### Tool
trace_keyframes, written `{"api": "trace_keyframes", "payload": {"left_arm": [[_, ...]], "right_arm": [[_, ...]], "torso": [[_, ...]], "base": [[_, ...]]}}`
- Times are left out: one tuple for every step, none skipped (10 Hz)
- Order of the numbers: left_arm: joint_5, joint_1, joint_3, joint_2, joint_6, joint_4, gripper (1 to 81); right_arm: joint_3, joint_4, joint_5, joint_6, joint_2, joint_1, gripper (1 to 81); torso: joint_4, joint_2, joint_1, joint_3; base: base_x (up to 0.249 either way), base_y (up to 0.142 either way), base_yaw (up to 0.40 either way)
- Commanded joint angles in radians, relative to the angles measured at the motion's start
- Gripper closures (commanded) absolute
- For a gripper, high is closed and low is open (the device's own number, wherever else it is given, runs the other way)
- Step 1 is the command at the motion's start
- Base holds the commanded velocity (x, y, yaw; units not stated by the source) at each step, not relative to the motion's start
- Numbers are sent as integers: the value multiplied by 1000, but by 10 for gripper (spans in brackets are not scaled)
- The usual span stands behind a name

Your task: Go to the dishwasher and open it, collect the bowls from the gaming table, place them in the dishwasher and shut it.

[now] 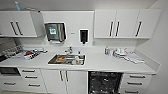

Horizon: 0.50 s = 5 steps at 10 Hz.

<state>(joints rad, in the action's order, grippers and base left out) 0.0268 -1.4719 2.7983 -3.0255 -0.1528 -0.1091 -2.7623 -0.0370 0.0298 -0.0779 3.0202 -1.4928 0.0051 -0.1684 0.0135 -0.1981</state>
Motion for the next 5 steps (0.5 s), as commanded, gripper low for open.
{"api": "trace_keyframes", "payload": {"left_arm": [[-53, 41, 3, 0, 7, -9, 10], [-53, 41, 3, 0, 9, -11, 10], [-53, 41, 3, 2, 10, -12, 10], [-53, 41, 3, 2, 10, -21, 10], [-53, 41, 3, 0, 10, -38, 10]], "right_arm": [[-5, 2, 52, 3, -4, 59, 10], [-5, 2, 52, 3, -4, 59, 10], [-5, 2, 52, 1, -4, 59, 10], [-5, 2, 52, 1, -2, 59, 10], [-3, 2, 52, 1, -2, 58, 10]], "torso": [[0, 0, 0, 0], [0, 0, 0, 0], [0, 0, 0, 0], [0, 0, 0, 0], [0, 0, 0, 0]], "base": [[0, 0, 360], [0, 0, 365], [0, 0, 367], [0, 0, 368], [0, 0, 371]]}}
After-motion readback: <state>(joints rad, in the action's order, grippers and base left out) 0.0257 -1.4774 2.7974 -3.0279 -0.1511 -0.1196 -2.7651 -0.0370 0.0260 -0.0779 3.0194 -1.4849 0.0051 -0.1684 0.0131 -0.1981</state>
